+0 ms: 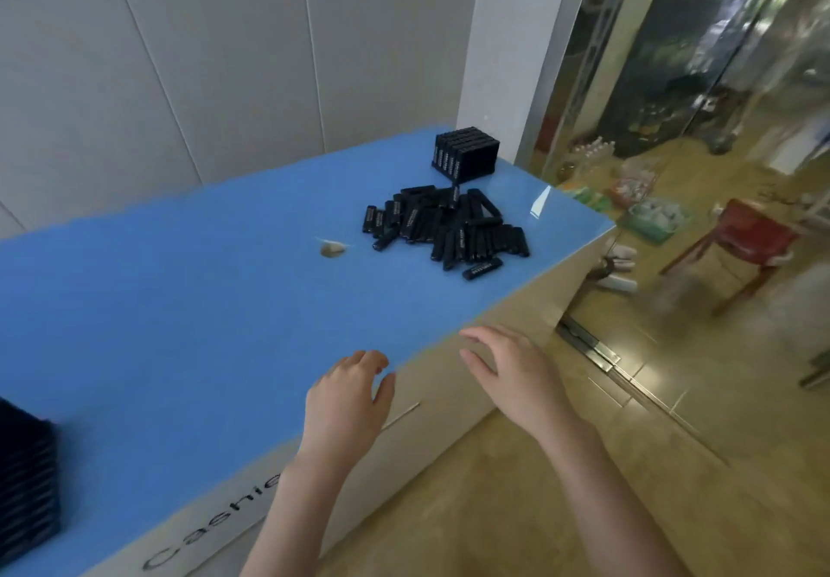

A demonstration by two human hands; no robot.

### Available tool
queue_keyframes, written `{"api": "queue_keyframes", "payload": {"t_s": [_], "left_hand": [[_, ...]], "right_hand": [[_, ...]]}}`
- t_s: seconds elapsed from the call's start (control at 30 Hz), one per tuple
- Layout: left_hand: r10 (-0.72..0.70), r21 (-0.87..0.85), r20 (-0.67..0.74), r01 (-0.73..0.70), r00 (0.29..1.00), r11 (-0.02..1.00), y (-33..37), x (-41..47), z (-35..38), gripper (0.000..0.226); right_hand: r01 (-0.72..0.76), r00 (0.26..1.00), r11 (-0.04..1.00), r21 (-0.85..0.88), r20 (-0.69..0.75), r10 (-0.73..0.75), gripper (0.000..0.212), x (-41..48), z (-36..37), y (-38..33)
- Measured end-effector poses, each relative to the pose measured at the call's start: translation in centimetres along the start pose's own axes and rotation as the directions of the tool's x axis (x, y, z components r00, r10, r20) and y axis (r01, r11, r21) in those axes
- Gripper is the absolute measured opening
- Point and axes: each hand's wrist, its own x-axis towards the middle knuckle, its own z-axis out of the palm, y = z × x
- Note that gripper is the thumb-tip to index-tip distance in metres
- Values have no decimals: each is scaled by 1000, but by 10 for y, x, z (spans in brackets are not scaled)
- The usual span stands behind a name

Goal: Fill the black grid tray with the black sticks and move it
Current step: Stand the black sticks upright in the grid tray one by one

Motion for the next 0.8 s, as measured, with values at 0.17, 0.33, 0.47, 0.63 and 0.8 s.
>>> {"api": "queue_keyframes", "payload": {"t_s": [0.17, 0.33, 0.47, 0.63, 0.8], "left_hand": [[-14, -8, 20, 14, 1000, 1000, 48, 29, 26, 26], [-48, -29, -4, 48, 999, 998, 70, 71, 44, 25], [-72, -37, -31, 71, 997, 997, 86, 115, 60, 25], [-97, -39, -34, 95, 995, 995, 105, 173, 74, 25], [-157, -36, -67, 154, 985, 987, 120, 220, 82, 19]], "right_hand": [[-14, 1000, 1000, 9, -18, 14, 31, 14, -25, 56], [-44, 997, 998, 53, -64, 47, 28, 50, -32, 100], [-66, 996, 993, 95, -54, 72, 28, 96, -35, 131], [-151, 986, 963, 223, -33, 162, 26, 164, -28, 168], [-308, 949, 916, 256, 150, 277, 33, 224, -10, 198]]}}
